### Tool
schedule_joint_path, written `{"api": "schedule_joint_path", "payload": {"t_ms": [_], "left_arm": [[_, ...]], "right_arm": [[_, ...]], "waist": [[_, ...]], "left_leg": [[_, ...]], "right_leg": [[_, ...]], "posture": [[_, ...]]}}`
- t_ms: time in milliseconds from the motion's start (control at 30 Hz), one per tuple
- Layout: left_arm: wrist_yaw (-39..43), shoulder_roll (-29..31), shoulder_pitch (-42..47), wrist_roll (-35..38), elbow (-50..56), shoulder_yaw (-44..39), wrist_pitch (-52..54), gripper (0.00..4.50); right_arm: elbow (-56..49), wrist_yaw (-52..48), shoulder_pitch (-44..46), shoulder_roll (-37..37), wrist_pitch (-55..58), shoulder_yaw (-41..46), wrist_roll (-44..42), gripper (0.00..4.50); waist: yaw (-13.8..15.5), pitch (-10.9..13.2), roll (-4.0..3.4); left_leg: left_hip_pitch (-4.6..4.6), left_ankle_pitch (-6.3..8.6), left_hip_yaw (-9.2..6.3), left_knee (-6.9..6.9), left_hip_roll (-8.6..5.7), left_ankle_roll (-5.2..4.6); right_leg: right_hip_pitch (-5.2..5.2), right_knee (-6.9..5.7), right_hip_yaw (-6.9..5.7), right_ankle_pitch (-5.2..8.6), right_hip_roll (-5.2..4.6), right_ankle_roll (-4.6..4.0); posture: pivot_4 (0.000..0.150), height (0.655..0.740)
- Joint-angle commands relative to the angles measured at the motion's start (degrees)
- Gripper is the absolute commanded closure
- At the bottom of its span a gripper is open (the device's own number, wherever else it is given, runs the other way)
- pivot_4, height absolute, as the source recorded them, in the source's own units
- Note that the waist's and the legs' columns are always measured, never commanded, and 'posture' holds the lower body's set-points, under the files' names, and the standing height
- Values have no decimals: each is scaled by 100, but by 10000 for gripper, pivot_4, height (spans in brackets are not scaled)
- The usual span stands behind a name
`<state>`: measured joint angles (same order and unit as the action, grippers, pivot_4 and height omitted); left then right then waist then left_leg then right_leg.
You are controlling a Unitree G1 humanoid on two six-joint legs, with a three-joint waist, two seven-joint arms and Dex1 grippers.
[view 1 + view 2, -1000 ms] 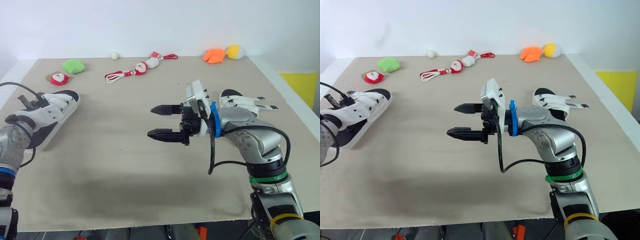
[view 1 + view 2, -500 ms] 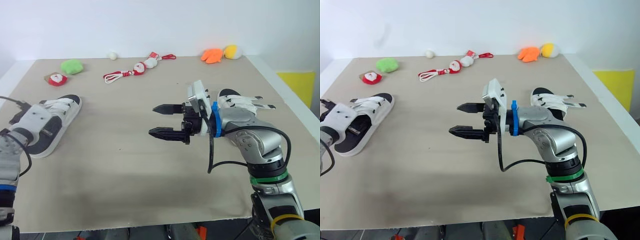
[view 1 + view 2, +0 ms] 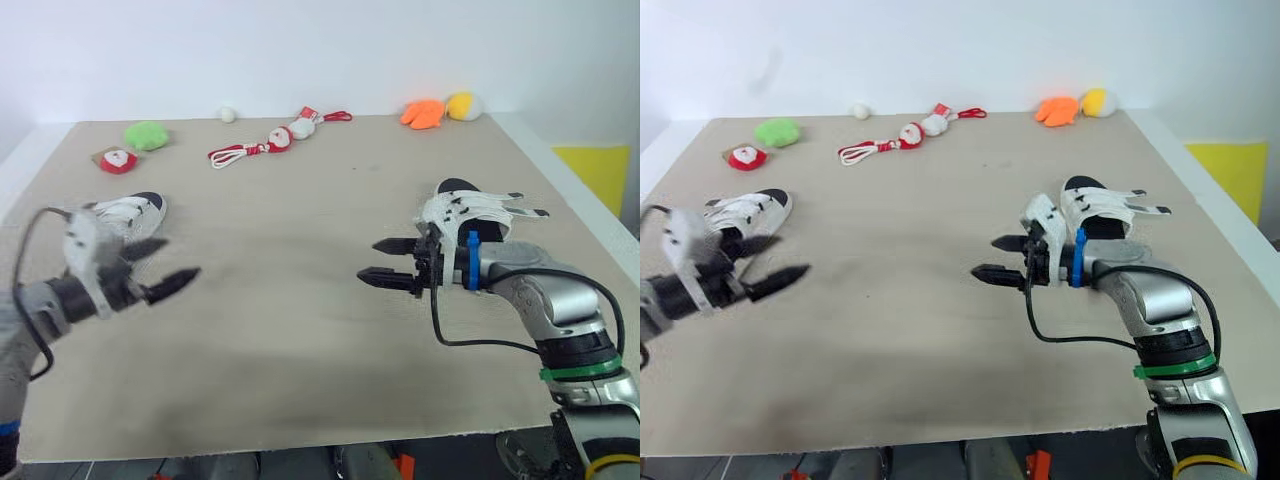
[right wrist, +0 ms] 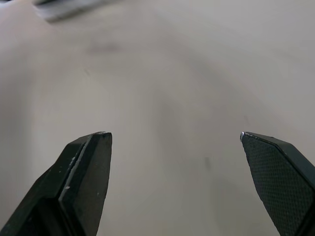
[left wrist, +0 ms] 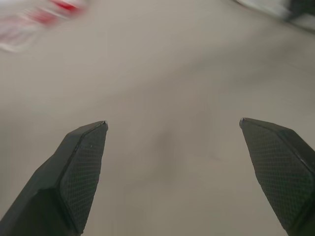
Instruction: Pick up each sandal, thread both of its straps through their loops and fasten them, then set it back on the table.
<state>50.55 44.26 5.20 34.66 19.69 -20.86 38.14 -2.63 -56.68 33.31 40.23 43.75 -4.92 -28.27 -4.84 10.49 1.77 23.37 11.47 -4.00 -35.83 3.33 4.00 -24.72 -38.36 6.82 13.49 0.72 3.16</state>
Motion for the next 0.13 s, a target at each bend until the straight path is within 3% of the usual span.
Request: {"api": "schedule_joint_path", "payload": {"t_ms": [33,133], "left_arm": [[95,169,70,-124,65,123,-246,480],[24,88,186,-87,-92,139,-253,480]], "right_arm": [[-287,-23,11,84,-18,188,-62,0],[-347,77,-36,80,14,295,-58,0]], "waist": [[-34,0,0],[-37,0,0]], "left_leg": [[-5,-1,0,1,3,-2],[-11,-5,0,1,3,-8]], "right_leg": [[2,-1,0,-1,2,1],[9,-3,0,-3,3,3]], "posture": [[1500,7400],[1500,7400]]}}
